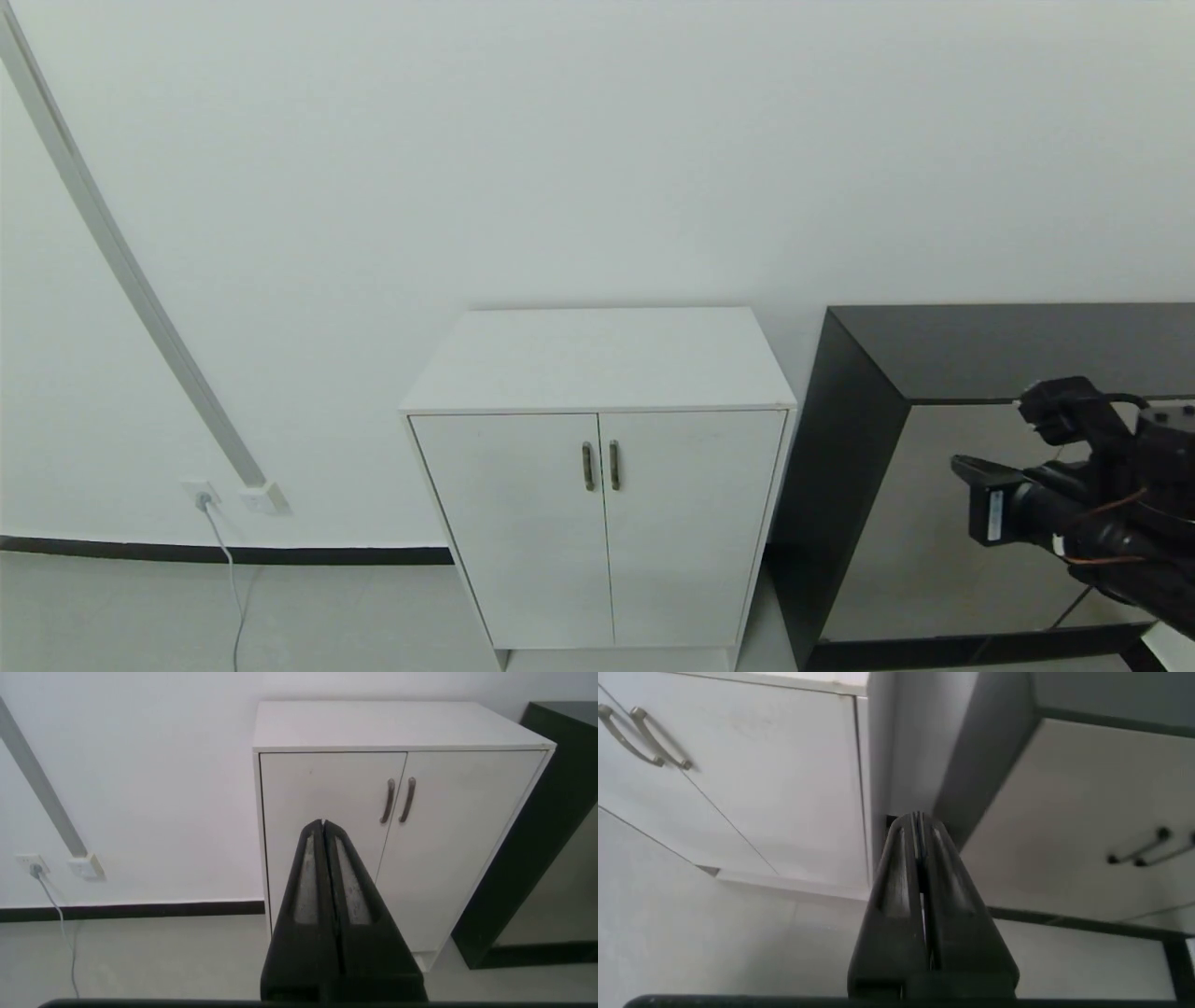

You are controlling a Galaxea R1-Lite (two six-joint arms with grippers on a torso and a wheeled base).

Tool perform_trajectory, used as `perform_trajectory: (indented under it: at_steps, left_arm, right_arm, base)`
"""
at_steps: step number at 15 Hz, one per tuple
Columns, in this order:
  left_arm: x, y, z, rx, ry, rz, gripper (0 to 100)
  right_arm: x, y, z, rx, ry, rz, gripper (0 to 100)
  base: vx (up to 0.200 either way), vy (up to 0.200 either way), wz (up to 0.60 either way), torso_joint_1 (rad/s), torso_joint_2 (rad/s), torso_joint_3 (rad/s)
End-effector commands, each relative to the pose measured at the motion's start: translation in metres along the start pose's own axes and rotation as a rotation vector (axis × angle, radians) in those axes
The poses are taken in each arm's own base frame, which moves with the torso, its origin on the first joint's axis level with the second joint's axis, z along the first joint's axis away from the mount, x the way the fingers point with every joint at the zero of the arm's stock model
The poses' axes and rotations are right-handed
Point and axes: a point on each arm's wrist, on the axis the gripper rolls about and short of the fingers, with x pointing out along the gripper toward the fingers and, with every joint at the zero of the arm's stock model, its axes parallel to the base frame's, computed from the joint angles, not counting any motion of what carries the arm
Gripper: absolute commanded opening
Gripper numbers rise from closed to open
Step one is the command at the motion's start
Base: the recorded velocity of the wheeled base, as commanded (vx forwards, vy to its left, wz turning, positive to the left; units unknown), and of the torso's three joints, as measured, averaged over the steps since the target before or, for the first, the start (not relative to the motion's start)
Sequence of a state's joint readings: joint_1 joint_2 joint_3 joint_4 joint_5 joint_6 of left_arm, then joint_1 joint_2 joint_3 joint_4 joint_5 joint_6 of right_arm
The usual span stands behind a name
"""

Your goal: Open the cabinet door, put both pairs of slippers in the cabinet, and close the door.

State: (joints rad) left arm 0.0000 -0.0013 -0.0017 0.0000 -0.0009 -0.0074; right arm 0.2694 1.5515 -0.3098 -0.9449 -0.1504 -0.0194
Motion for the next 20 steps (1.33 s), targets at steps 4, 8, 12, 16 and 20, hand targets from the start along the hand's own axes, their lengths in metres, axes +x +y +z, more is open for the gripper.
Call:
perform_trajectory:
  at_steps: [4, 8, 12, 16, 20]
  left_arm:
    - [0.000, 0.000, 0.000, 0.000, 0.001, -0.001, 0]
    - [0.000, 0.000, 0.000, 0.000, 0.001, -0.001, 0]
    - [0.000, 0.000, 0.000, 0.000, 0.001, -0.001, 0]
    - [0.000, 0.000, 0.000, 0.000, 0.001, 0.001, 0]
    - [0.000, 0.000, 0.000, 0.000, 0.001, 0.001, 0]
  right_arm:
    - [-0.073, -0.012, -0.025, 0.007, -0.056, -0.006, 0]
    - [-0.097, -0.015, -0.037, 0.009, -0.072, -0.004, 0]
    - [-0.122, -0.018, -0.045, 0.007, -0.065, 0.017, 0]
    - [-0.147, -0.020, -0.061, 0.002, -0.033, 0.042, 0]
    - [-0.176, -0.023, -0.091, -0.005, 0.018, 0.107, 0]
  base:
    - [0.000, 0.000, 0.00, 0.000, 0.00, 0.000]
    - [0.000, 0.000, 0.00, 0.000, 0.00, 0.000]
    - [0.000, 0.000, 0.00, 0.000, 0.00, 0.000]
    - [0.000, 0.000, 0.00, 0.000, 0.00, 0.000]
    - [0.000, 0.000, 0.00, 0.000, 0.00, 0.000]
